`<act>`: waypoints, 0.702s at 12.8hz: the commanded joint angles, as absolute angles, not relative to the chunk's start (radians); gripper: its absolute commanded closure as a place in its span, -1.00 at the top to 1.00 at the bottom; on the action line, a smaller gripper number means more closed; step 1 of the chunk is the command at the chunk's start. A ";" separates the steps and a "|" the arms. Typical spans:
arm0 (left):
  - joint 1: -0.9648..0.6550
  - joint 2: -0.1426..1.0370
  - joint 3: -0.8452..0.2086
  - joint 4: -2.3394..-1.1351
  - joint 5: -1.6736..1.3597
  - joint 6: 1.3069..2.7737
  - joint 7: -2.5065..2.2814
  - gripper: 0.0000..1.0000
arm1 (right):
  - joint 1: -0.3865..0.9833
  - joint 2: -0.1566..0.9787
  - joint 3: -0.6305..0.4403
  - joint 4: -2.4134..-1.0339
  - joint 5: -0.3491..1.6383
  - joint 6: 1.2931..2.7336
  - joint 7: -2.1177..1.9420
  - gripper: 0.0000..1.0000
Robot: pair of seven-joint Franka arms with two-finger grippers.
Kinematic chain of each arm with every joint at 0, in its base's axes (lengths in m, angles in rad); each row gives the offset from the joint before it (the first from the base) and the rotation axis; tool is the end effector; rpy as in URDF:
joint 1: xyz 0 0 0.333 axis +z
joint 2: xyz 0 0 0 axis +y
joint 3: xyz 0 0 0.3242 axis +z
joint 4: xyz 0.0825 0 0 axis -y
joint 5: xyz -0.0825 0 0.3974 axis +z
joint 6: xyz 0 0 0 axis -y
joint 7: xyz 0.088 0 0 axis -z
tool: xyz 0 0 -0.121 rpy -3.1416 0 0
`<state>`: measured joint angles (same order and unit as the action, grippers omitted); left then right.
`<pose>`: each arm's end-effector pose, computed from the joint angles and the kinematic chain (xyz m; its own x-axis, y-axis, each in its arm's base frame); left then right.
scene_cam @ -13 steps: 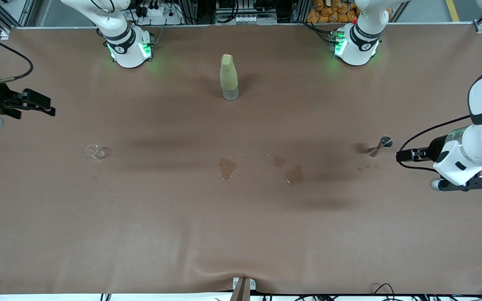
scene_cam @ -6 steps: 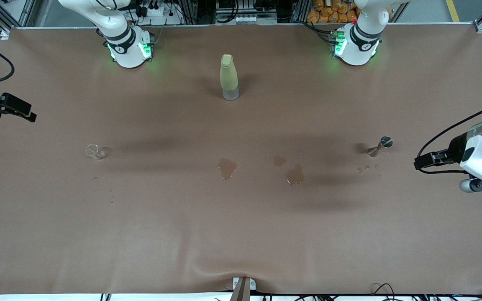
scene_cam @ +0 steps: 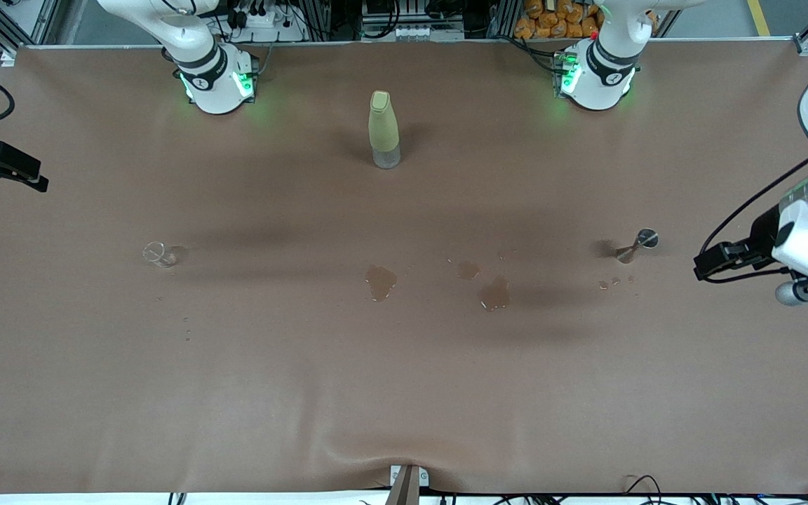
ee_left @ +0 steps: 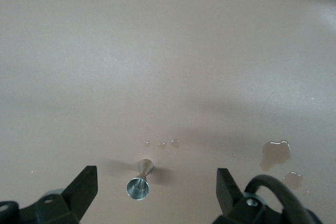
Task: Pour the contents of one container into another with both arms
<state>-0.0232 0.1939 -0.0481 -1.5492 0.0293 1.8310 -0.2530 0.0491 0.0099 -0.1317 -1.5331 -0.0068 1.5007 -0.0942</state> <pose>0.6461 -0.0409 0.5357 0.9804 0.1752 0.0901 0.1757 -0.9844 0.0030 0.5615 -0.0470 0.6253 0.9990 0.0111 -0.0428 0.0113 -0.9999 0.0041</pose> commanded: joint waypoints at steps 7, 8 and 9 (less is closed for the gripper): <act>-0.068 0.067 0.040 -1.724 -0.029 1.950 -0.143 1.00 | 0.048 -0.028 -0.133 -1.534 -0.015 1.485 -0.103 1.00; -0.067 0.067 0.040 -1.724 -0.028 1.950 -0.140 1.00 | 0.048 -0.028 -0.132 -1.534 -0.015 1.482 -0.101 1.00; -0.074 0.071 0.040 -1.723 -0.028 1.950 -0.137 1.00 | 0.049 -0.031 -0.132 -1.535 -0.014 1.477 -0.095 1.00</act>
<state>-0.0649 0.0887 0.0331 -1.7013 -0.0144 1.9312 -0.1560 0.0489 -0.0110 -0.1329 -1.5314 -0.0070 1.4900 -0.0941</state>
